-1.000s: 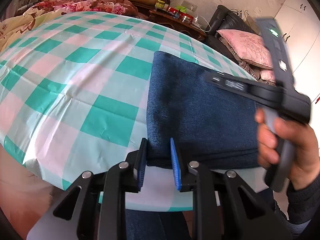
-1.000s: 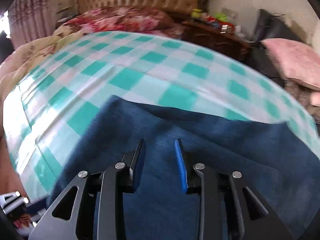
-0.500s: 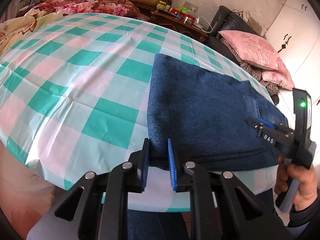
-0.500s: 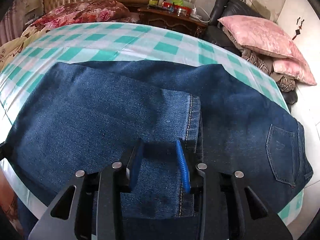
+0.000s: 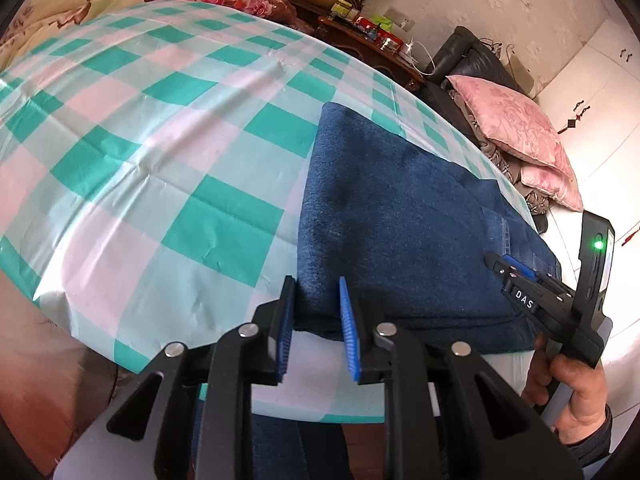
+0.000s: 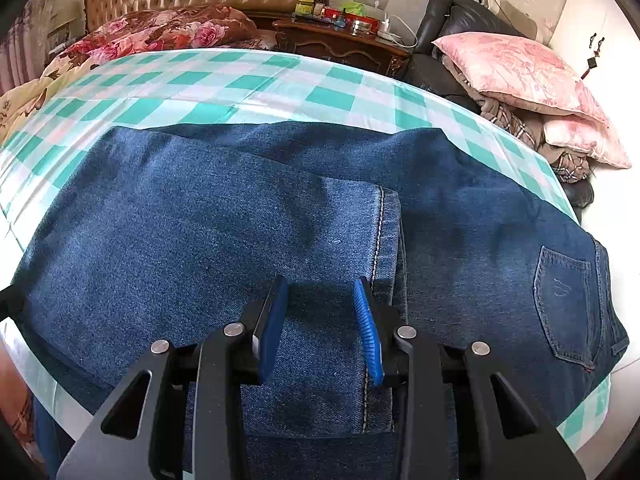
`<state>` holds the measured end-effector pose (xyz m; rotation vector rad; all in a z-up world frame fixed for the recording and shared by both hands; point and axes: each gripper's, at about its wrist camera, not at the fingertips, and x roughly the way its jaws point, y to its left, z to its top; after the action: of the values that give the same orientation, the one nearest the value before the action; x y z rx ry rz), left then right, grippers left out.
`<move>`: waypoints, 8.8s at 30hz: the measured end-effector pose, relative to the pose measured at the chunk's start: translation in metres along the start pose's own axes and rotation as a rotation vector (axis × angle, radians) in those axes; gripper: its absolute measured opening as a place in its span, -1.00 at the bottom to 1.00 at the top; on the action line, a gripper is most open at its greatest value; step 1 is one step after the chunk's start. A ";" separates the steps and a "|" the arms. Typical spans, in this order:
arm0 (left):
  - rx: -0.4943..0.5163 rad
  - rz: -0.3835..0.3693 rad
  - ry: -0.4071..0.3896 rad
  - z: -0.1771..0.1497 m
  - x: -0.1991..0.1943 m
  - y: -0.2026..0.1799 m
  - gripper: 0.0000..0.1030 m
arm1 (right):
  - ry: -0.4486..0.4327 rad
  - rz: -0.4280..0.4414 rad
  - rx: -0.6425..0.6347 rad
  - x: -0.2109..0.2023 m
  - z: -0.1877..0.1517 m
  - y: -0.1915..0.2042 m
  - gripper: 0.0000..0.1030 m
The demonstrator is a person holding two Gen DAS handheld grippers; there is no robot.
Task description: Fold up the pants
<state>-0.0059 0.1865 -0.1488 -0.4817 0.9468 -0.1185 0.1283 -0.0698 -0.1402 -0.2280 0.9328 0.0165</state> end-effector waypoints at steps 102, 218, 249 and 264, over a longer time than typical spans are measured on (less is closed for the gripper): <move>1.517 0.188 -0.432 -0.238 0.191 -0.585 -0.68 | 0.125 0.530 0.353 0.059 -0.013 -0.489 -0.82; 0.716 0.089 0.019 -0.054 0.137 -0.361 0.40 | 0.024 -0.165 0.405 0.010 -0.088 -0.330 0.41; 0.645 -0.060 0.031 -0.045 0.085 -0.355 0.96 | 0.079 -0.178 0.428 -0.037 -0.131 -0.313 0.48; 0.860 -0.096 0.144 0.016 0.239 -0.534 0.96 | 0.098 -0.170 0.445 -0.048 -0.146 -0.318 0.48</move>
<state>0.2057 -0.3549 -0.0824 0.2823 0.9179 -0.6236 0.0194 -0.4052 -0.1261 0.1071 0.9868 -0.3585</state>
